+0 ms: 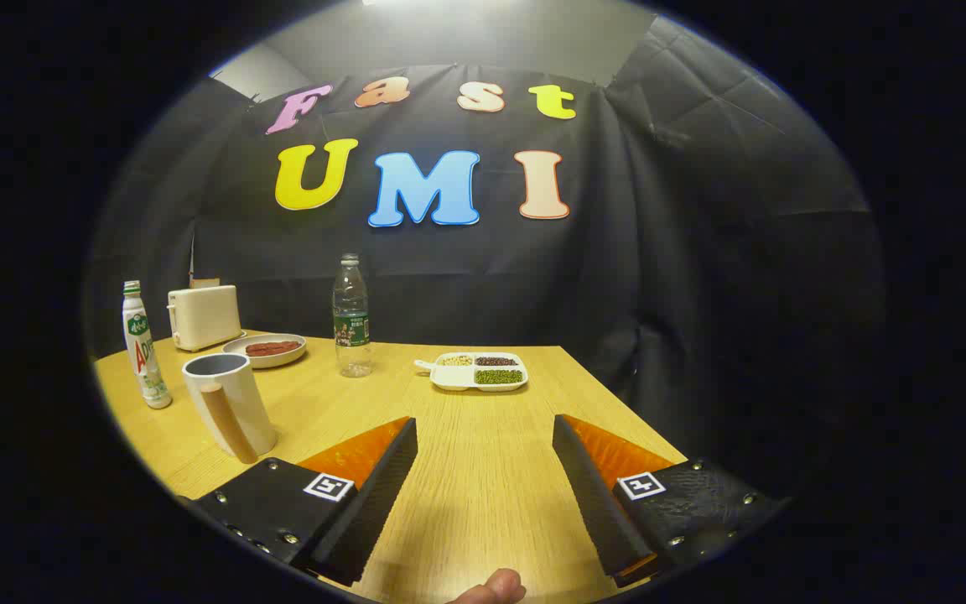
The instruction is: Take the bottle from table, then pour the juice into the cup, finally place the bottle on the coaster
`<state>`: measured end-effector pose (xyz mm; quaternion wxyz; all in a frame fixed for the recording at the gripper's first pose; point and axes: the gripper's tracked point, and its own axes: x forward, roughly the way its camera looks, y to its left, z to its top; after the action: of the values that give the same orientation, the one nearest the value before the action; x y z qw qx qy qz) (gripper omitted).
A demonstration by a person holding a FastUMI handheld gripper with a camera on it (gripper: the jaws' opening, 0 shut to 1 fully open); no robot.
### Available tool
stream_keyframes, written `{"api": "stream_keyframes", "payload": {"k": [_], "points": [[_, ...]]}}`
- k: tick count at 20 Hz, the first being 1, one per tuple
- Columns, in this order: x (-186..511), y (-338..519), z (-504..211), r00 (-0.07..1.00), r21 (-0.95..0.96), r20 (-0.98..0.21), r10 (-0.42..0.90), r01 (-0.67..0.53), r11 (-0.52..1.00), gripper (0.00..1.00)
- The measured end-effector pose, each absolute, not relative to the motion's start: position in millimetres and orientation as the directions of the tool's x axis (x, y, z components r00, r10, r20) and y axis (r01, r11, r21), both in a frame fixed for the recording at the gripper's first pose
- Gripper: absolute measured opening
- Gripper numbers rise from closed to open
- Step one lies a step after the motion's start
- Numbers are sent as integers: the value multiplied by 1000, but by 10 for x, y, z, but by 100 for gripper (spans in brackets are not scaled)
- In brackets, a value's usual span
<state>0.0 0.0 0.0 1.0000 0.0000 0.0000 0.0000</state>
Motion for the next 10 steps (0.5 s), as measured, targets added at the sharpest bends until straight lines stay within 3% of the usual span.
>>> {"api": "stream_keyframes", "payload": {"k": [4, 7, 10], "points": [[26, -6, 127, 999, -26, 47, -13, 14, 1000, 98], [16, -32, 351, 993, 70, 113, -43, 35, 997, 97], [-26, 150, 508, 992, 47, 107, -66, 61, 997, 98]]}}
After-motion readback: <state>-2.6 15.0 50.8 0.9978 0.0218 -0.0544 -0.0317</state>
